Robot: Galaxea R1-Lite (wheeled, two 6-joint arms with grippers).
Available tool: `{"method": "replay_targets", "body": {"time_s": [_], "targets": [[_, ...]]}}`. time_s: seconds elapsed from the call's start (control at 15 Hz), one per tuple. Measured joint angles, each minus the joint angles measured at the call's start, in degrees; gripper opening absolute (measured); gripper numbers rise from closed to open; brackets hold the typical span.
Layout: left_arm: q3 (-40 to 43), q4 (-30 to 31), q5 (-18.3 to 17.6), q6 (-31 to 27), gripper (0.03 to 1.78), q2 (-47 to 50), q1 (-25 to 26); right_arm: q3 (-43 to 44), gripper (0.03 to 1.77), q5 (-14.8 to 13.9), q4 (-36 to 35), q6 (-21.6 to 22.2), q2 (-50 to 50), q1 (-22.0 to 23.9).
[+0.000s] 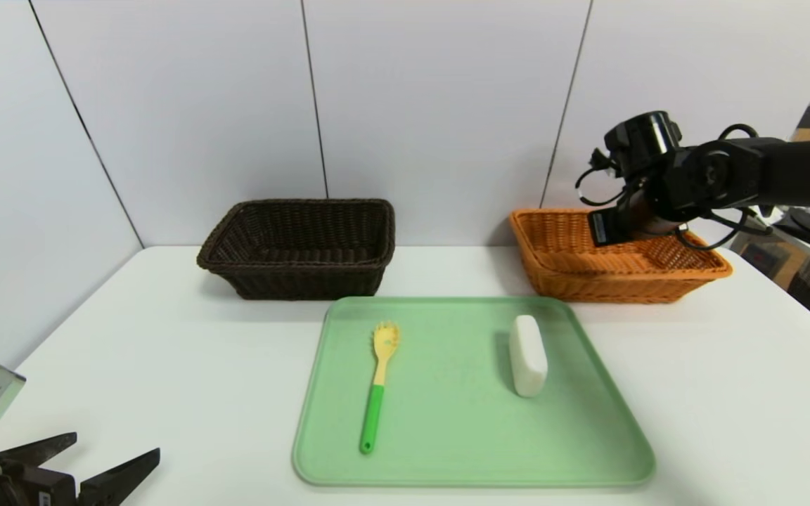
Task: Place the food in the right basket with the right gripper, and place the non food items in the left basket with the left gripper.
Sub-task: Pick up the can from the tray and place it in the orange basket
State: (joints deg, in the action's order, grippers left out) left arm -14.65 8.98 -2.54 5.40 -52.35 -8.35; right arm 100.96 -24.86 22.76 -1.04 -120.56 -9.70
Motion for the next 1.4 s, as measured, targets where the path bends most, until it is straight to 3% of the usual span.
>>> {"method": "replay_targets", "body": {"time_s": [0.67,1.4], "targets": [[0.27,-0.09,-0.07,0.00,1.69,-0.05,-0.13,2.90,0.99,-0.05,1.29,2.99,-6.17,0.23],[0.57,-0.09,-0.07,0.00,1.69,-0.02,-0.27,2.56,0.99,0.02,1.18,3.04,-7.11,-0.13]]}}
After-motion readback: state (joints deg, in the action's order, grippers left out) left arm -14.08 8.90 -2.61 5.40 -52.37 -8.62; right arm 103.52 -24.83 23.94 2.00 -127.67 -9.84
